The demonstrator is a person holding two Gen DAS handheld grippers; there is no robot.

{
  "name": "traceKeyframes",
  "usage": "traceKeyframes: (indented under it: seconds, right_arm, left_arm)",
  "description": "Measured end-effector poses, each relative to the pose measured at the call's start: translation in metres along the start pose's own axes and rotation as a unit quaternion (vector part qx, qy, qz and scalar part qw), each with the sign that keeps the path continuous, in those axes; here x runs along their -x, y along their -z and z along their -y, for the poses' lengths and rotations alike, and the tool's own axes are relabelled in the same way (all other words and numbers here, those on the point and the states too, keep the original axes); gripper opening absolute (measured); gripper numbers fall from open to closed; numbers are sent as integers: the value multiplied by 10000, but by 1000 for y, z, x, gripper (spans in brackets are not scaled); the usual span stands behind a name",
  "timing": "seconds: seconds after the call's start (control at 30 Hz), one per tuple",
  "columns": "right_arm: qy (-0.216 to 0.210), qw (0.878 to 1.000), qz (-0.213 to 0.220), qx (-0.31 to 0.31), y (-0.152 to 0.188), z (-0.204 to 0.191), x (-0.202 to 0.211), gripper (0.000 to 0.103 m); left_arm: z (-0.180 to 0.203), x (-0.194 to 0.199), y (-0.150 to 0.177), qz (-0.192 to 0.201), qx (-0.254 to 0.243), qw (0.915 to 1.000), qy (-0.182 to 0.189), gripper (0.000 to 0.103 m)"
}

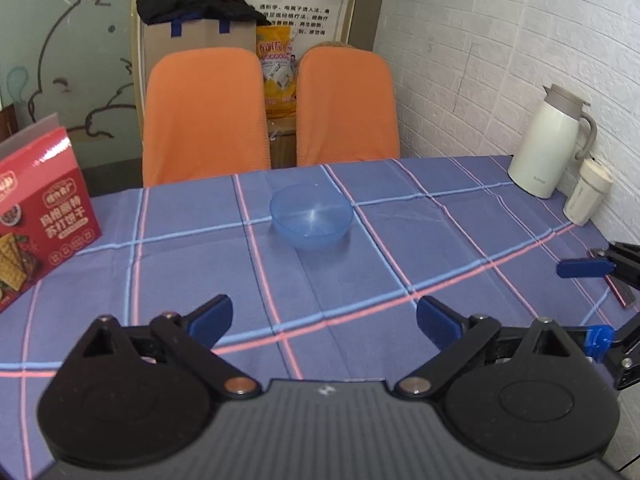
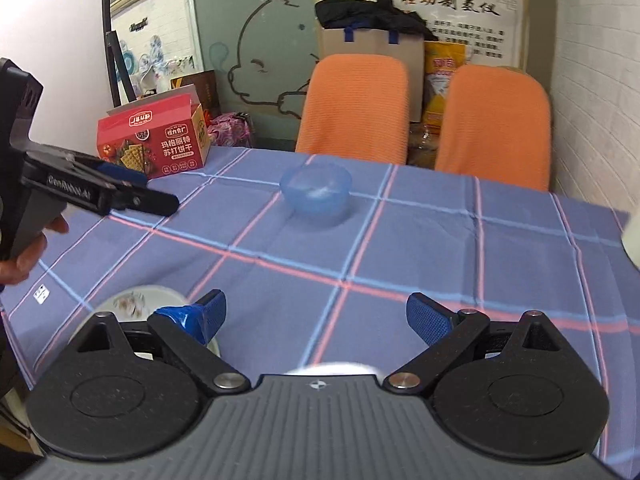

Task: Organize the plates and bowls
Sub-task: 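Move the left tool to the rim of the blue plastic bowl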

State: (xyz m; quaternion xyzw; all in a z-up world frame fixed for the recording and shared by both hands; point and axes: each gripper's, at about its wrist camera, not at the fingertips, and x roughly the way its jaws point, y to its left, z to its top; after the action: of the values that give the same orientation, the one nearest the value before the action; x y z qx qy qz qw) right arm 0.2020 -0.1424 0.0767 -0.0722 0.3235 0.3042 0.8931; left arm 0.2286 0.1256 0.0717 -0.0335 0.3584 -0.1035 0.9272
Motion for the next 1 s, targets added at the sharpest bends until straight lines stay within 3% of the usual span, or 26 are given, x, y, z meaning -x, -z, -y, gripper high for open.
traceKeyframes:
  seconds: [0.27,0.5,0.8,1.0]
  right_arm:
    - [152,9977,-250,617,-56,-6,-68,85]
    - [167,9959,-675,577,-65,6,-135,85]
    - [210,9928,-982,652,-70,8,-189,85]
    - [225,9919,-1019,725,-68,8,-203,85]
  left_arm:
    - [-40,-59,-43,-135,717,9972,132,97]
    - [-66,-120,-65,-377,1059,9937,-14,97]
    - [-63,-188,-75,-689,1090,9915,179,98]
    - [-54,-209,-76,-578,888,9943,126,98]
